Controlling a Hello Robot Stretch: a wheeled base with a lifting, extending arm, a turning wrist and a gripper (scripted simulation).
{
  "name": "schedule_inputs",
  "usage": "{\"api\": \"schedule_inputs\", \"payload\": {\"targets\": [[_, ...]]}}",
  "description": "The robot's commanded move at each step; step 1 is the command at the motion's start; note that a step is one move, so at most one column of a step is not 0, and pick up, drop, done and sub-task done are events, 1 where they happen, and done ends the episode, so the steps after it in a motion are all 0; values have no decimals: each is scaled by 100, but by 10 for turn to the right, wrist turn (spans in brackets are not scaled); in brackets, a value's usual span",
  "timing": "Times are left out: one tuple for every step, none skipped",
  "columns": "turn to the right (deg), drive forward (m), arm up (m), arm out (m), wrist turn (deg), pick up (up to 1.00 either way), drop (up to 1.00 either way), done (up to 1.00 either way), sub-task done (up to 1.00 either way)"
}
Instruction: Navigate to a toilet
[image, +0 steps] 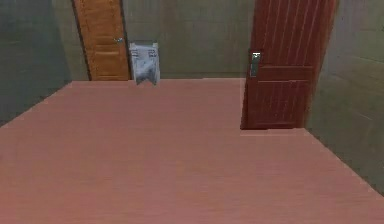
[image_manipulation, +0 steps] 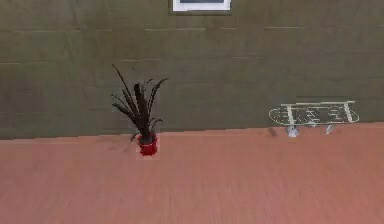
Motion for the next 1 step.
{"api": "schedule_inputs", "payload": {"targets": [[0, 100, 0, 0, 0, 0, 0, 0, 0]]}}
